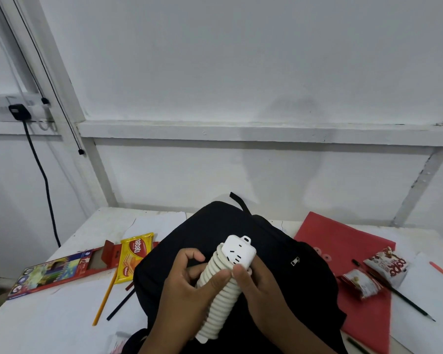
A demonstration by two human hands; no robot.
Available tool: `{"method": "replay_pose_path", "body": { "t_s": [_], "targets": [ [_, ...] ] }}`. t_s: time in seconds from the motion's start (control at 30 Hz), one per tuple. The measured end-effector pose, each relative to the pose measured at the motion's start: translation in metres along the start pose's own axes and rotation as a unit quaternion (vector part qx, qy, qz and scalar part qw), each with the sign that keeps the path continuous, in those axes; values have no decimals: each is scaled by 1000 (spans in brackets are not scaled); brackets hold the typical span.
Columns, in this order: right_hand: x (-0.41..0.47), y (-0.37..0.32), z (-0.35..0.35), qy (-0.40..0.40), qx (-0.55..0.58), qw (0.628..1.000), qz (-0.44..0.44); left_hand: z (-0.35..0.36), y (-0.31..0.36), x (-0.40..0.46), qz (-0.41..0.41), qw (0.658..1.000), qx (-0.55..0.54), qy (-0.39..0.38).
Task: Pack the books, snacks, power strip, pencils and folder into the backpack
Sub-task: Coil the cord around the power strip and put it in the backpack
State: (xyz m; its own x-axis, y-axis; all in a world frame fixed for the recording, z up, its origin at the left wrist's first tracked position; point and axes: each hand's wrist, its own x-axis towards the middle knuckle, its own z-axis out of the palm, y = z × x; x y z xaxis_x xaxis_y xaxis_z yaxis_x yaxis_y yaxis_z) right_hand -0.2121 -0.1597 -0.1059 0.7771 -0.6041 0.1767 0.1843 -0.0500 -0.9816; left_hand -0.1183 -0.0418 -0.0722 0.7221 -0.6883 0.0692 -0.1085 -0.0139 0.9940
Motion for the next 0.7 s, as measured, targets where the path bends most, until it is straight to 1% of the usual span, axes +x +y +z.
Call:
{"method": "replay_pose_path", "body": {
  "t_s": [0.1, 0.2, 0.27, 0.37, 0.5, 0.57, 0.67, 0.7],
  "targets": [
    [-6, 1, 5, 13, 5, 1000, -5, 0, -8, 1, 5, 1000, 3, -23],
    [-10, 3, 7, 29, 12, 999, -7, -1, -17, 1, 20, 998, 9, -62],
    [-13, 4, 7, 48, 8, 999, -7, -2, -21, 1, 14, 996, -4, -92],
    [-19, 6, 5, 80, -25, 996, -5, -4, -25, 0, 7, 992, -26, -126],
    [-30, 10, 4, 126, -91, 988, -13, -3, -33, -3, 2, 988, -60, -145],
    [-37, 13, 2, 144, -94, 985, -19, -2, -36, -5, -8, 984, -78, -160],
    [-48, 13, -2, 136, -88, 987, -4, -1, -42, -10, -19, 976, -105, -188],
    [-51, 12, -2, 126, -69, 990, 7, 1, -44, -12, -25, 974, -112, -196]
  ]
}}
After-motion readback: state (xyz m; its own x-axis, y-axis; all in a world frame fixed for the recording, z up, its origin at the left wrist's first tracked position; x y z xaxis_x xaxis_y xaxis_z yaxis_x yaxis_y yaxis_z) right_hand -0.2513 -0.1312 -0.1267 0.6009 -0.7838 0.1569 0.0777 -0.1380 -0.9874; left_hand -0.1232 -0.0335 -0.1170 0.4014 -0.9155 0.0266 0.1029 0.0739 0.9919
